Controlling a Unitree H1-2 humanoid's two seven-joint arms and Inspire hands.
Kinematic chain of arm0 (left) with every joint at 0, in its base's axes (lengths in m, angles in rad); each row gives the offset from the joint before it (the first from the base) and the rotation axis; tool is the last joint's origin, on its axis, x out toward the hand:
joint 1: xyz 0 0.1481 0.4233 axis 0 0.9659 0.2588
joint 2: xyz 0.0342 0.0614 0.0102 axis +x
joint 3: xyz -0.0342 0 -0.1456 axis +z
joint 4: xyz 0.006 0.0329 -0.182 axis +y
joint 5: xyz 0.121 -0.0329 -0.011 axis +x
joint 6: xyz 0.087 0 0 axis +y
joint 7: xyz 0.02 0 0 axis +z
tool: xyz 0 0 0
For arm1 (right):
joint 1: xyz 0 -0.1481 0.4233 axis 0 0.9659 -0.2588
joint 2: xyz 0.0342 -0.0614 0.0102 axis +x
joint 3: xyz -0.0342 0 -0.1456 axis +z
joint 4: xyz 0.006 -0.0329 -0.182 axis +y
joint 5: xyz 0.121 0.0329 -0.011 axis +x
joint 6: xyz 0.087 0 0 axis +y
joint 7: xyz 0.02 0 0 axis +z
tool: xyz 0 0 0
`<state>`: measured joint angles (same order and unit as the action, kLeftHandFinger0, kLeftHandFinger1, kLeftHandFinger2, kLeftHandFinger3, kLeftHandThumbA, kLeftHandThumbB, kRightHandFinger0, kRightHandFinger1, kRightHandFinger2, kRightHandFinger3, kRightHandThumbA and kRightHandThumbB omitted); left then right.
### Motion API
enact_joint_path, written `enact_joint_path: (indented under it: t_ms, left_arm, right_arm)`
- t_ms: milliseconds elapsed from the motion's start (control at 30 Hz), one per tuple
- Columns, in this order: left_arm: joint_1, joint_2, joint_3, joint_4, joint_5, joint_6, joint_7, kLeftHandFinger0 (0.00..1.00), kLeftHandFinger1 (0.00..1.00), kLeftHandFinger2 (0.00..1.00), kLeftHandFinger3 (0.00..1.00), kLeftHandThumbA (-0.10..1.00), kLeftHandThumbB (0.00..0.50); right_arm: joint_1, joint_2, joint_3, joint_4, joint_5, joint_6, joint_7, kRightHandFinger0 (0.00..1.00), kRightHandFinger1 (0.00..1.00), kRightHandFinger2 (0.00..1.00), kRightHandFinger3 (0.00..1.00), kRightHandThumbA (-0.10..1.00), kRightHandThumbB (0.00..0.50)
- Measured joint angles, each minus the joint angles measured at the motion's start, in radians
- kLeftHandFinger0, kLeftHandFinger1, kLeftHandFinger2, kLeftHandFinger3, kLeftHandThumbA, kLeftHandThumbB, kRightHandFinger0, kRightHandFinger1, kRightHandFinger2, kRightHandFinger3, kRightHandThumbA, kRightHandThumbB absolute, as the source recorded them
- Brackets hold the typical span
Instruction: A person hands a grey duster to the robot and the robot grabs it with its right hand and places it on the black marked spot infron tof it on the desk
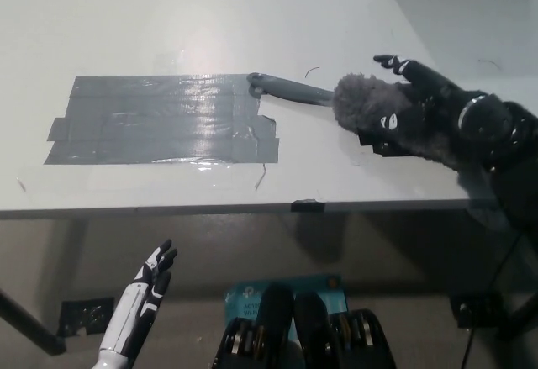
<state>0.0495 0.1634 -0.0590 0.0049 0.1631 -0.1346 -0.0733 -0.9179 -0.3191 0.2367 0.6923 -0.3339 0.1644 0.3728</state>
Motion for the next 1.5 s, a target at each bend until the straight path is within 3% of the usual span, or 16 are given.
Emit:
enact_joint_path:
  t_ms: [167, 567, 867, 967, 1067, 1167, 1267, 1500]
  left_arm:
    - [-0.001, 0.0, 0.0, 0.001, 0.0, 0.0, 0.0, 1.0, 1.0, 1.0, 1.0, 1.0, 0.224]
    - [-0.006, 0.0, 0.0, 0.001, 0.0, 0.002, 0.0, 1.0, 1.0, 1.0, 1.0, 1.0, 0.234]
    - [-0.02, 0.0, 0.0, 0.004, 0.0, 0.003, 0.0, 1.0, 1.0, 1.0, 1.0, 1.0, 0.209]
    - [-0.022, 0.0, 0.0, 0.006, 0.0, 0.003, 0.0, 1.0, 1.0, 1.0, 1.0, 1.0, 0.208]
    - [-0.025, -0.001, 0.0, 0.007, 0.0, 0.003, 0.0, 1.0, 1.0, 1.0, 1.0, 1.0, 0.209]
    - [-0.027, -0.001, 0.0, 0.007, 0.0, 0.003, 0.0, 1.0, 1.0, 1.0, 1.0, 1.0, 0.211]
    - [-0.027, 0.0, 0.0, 0.008, 0.001, 0.002, 0.0, 1.0, 1.0, 1.0, 1.0, 1.0, 0.218]
    - [-0.016, -0.003, -0.006, 0.009, 0.003, 0.002, 0.0, 1.0, 1.0, 1.0, 1.0, 1.0, 0.212]
  right_arm:
    - [0.0, -0.001, -0.077, -0.058, 0.096, 0.035, 0.032, 1.0, 1.0, 1.0, 1.0, 1.0, 0.5]
    - [0.032, -0.001, -0.254, -0.387, 0.265, 0.113, 0.038, 1.0, 1.0, 1.0, 1.0, 1.0, 0.5]
    - [0.268, 0.005, -0.27, -0.693, 0.306, 0.131, 0.035, 1.0, 1.0, 1.0, 1.0, 1.0, 0.5]
    - [0.392, 0.023, -0.269, -0.805, 0.312, 0.132, 0.034, 1.0, 1.0, 1.0, 1.0, 1.0, 0.484]
    - [0.528, 0.056, -0.266, -0.913, 0.318, 0.13, 0.031, 1.0, 1.0, 1.0, 1.0, 1.0, 0.394]
    - [0.66, 0.092, -0.26, -1.002, 0.323, 0.126, 0.027, 1.0, 1.0, 1.0, 1.0, 1.0, 0.371]
    - [0.838, 0.156, -0.248, -1.091, 0.325, 0.076, 0.015, 1.0, 1.0, 1.0, 1.0, 1.0, 0.304]
    - [0.98, 0.225, -0.242, -0.957, 0.311, -0.032, -0.021, 1.0, 1.0, 1.0, 1.0, 1.0, 0.323]
